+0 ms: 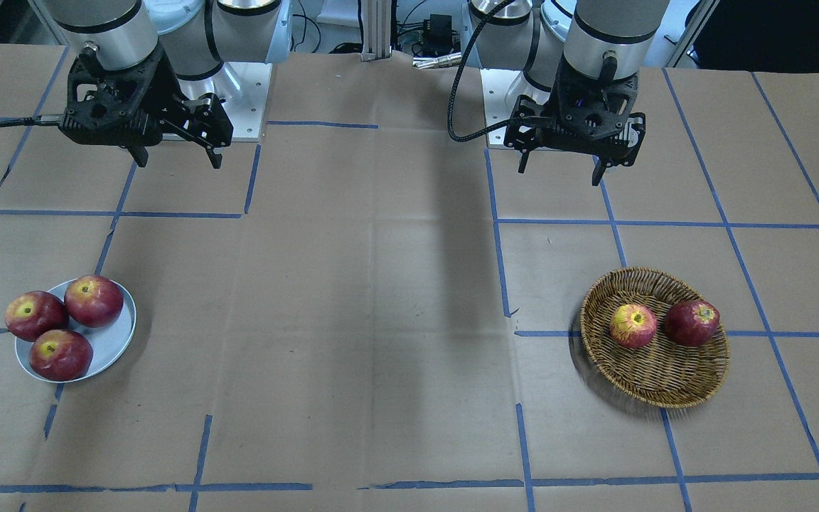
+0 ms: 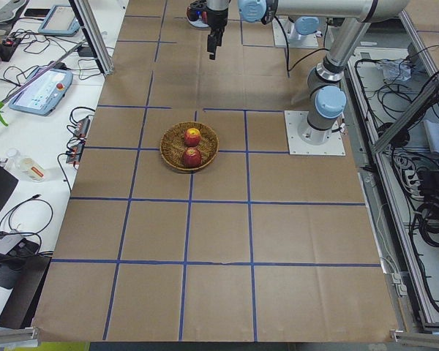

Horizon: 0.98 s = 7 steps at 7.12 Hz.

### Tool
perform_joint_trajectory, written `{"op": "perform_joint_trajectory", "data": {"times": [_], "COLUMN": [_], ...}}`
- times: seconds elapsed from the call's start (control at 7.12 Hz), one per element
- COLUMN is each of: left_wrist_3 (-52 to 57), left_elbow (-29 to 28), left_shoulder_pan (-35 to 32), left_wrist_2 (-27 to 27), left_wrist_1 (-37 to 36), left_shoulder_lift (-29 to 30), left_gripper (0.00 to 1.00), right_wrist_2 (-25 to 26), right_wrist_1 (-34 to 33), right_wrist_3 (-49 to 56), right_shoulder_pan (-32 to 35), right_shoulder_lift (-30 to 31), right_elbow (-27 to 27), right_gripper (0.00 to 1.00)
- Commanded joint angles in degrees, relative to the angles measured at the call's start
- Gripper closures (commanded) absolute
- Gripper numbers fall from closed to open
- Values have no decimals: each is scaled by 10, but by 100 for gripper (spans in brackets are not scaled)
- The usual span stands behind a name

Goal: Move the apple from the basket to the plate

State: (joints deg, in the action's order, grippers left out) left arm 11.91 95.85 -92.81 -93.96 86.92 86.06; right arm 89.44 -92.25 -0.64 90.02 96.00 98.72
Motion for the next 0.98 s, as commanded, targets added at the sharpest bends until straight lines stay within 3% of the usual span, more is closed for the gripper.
{"op": "perform_joint_trajectory", "data": {"times": [0.0, 0.84], "left_wrist_3": [0, 0], "left_elbow": [1, 0], "left_shoulder_pan": [0, 2], "left_wrist_2": [0, -6], "left_wrist_1": [0, 3], "left_shoulder_lift": [-1, -5], "left_gripper": [0, 0], "right_wrist_2": [1, 0], "right_wrist_1": [0, -1], "right_wrist_3": [2, 3], "right_shoulder_pan": [0, -1], "right_shoulder_lift": [-1, -1], "right_elbow": [0, -3], "right_gripper": [0, 0]}}
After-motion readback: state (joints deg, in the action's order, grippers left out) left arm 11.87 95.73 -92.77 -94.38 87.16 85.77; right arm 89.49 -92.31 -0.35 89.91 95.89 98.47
